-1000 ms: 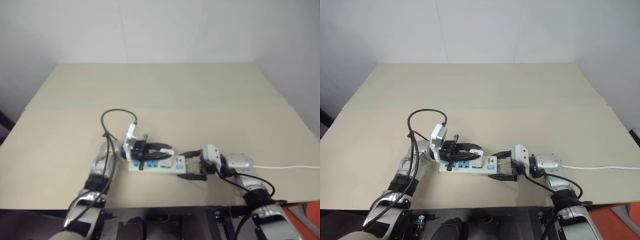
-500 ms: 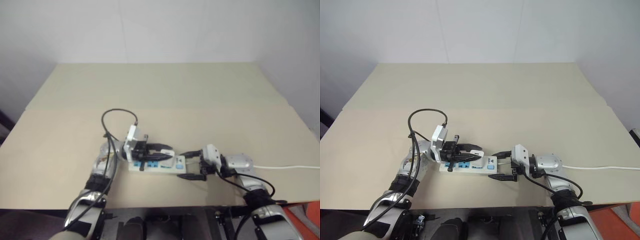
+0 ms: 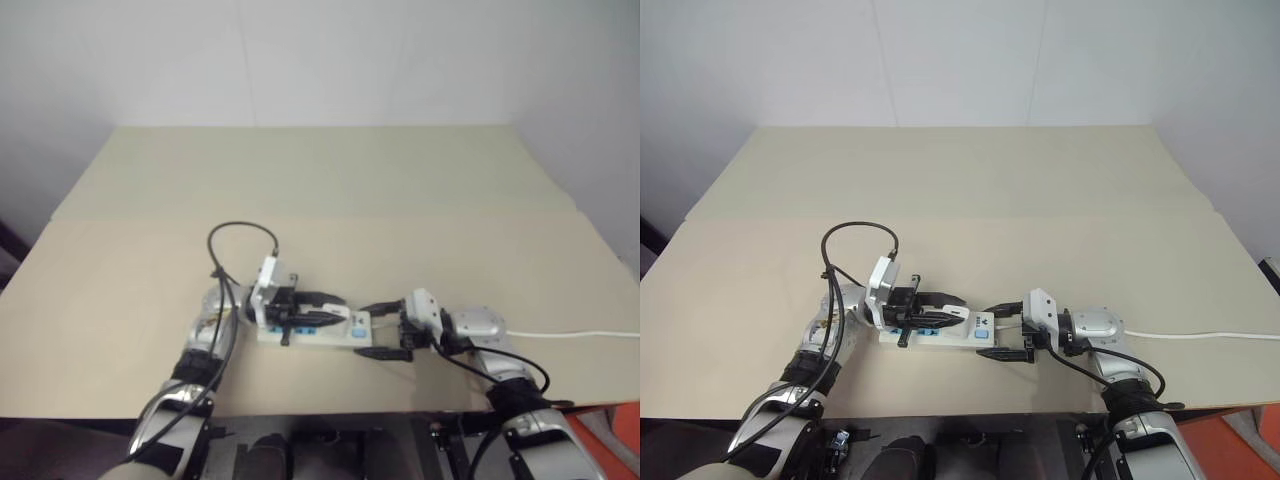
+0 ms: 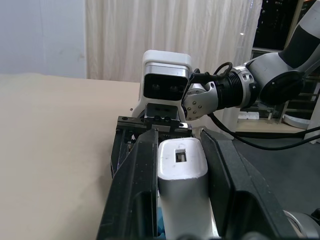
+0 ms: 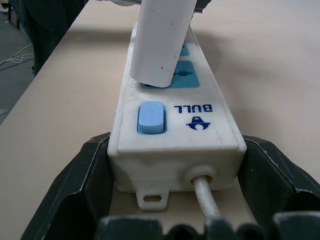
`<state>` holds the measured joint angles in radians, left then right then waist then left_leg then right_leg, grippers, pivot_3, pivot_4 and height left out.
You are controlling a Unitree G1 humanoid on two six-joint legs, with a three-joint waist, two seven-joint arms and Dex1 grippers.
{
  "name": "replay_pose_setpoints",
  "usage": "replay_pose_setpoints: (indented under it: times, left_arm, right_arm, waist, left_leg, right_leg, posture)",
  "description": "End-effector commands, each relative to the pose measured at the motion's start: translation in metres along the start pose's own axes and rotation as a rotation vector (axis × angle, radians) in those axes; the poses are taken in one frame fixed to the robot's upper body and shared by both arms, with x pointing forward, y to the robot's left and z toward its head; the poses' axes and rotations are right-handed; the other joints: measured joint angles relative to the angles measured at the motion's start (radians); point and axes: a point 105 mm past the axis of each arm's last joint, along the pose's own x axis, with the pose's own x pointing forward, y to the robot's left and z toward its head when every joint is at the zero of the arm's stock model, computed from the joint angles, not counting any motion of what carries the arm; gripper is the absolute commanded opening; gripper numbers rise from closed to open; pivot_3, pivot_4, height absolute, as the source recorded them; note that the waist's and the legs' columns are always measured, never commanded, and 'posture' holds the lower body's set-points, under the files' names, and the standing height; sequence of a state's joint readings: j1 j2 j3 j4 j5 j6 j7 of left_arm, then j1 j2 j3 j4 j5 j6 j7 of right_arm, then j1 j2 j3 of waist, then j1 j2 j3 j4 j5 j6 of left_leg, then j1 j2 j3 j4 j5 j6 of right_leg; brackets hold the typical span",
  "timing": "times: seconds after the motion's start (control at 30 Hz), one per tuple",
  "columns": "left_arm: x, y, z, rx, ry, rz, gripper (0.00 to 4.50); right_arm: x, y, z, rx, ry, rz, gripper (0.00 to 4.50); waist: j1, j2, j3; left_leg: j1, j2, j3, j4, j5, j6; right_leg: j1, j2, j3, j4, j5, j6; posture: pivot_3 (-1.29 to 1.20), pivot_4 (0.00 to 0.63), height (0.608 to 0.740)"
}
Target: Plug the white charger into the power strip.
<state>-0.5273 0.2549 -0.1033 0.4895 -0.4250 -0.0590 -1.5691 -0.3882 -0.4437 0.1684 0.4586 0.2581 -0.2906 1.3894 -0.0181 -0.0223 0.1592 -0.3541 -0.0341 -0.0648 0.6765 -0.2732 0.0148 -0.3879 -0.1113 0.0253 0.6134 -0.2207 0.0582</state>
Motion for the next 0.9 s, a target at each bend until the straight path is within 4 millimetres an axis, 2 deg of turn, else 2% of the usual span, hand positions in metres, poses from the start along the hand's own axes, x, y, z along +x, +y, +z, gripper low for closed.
replay_pose_setpoints:
  times: [0.03,0.27,0.63,0.9]
  left_arm:
    - [-0.015,-0.008,-0.016,-0.015,0.093,0.015,1.01]
    - [-0.03,-0.013,-0.023,-0.016,0.138,0.065,1.01]
    - [-0.032,-0.019,-0.052,-0.023,0.276,0.054,1.01]
    - [-0.037,-0.018,-0.058,-0.085,0.277,0.08,1.01]
  right_arm:
    - [-0.001,0.011,-0.017,0.045,0.06,0.033,3.42]
    - [-0.001,0.012,-0.019,0.037,0.068,0.031,3.42]
    - [-0.001,0.012,-0.02,0.031,0.072,0.029,3.42]
    - [0.0,0.01,-0.019,0.028,0.076,0.026,3.42]
  waist:
    - [-0.001,0.0,0.0]
    - [-0.007,0.001,-0.001]
    - [-0.006,0.005,-0.014]
    - [-0.003,0.006,-0.026]
  left_leg:
    - [0.0,0.0,0.0,0.0,0.0,0.0]
    - [0.001,0.001,0.001,-0.001,0.0,0.0]
    - [0.002,0.002,0.001,-0.002,-0.001,0.001]
    - [0.004,0.002,0.001,-0.002,-0.001,0.001]
  right_leg:
    - [0.0,0.0,0.0,0.0,0.0,0.0]
    - [0.0,0.001,0.0,0.0,0.0,0.0]
    - [0.001,0.001,0.001,-0.001,0.0,0.0]
    - [0.003,0.001,0.001,0.0,0.0,0.0]
  posture:
    - [0.0,0.15,0.74]
    - [0.0,0.15,0.74]
    - [0.0,0.15,0.74]
    - [0.0,0.15,0.74]
